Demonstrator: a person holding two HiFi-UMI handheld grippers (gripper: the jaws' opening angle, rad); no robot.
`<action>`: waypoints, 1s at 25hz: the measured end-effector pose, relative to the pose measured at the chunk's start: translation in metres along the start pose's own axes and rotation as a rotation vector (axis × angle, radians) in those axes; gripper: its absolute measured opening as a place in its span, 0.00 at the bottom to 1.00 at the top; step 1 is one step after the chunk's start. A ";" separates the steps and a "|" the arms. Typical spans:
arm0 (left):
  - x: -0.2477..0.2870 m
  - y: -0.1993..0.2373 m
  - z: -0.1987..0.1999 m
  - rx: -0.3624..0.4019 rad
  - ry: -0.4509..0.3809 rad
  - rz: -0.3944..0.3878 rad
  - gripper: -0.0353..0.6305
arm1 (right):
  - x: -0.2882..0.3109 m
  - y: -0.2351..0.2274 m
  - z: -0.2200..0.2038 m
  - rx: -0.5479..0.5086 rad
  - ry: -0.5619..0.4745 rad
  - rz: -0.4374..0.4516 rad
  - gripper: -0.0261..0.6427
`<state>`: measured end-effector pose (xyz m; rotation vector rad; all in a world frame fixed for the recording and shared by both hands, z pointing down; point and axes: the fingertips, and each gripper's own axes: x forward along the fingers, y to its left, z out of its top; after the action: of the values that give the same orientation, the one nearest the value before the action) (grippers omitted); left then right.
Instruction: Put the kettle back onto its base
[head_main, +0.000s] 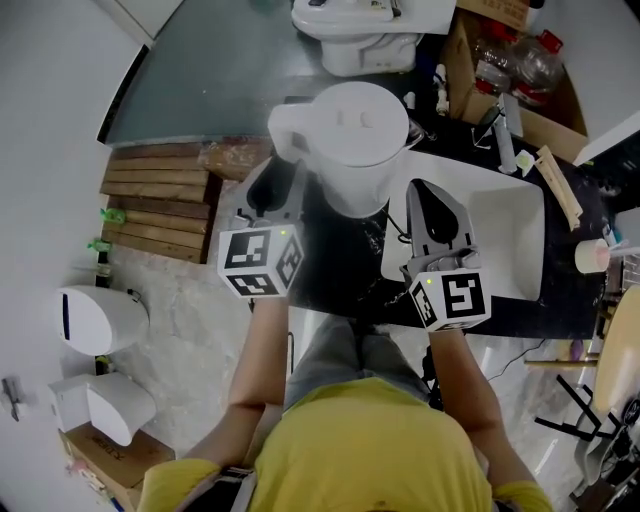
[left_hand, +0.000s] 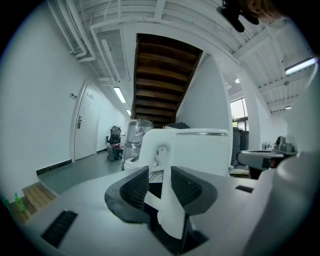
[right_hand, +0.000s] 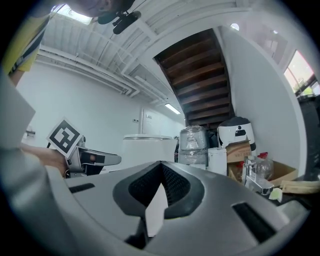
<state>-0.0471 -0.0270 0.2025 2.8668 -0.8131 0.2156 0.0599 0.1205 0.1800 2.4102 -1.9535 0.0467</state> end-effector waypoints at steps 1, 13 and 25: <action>-0.004 -0.004 0.002 0.007 -0.003 -0.002 0.26 | -0.003 0.002 0.002 -0.001 -0.004 0.002 0.05; -0.054 -0.064 0.021 0.003 -0.029 -0.066 0.07 | -0.044 0.020 0.038 -0.018 -0.056 0.034 0.05; -0.121 -0.114 0.032 0.022 -0.020 -0.148 0.07 | -0.100 0.059 0.073 -0.034 -0.083 0.086 0.05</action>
<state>-0.0855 0.1246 0.1367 2.9375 -0.6018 0.1798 -0.0184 0.2029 0.1031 2.3424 -2.0739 -0.0851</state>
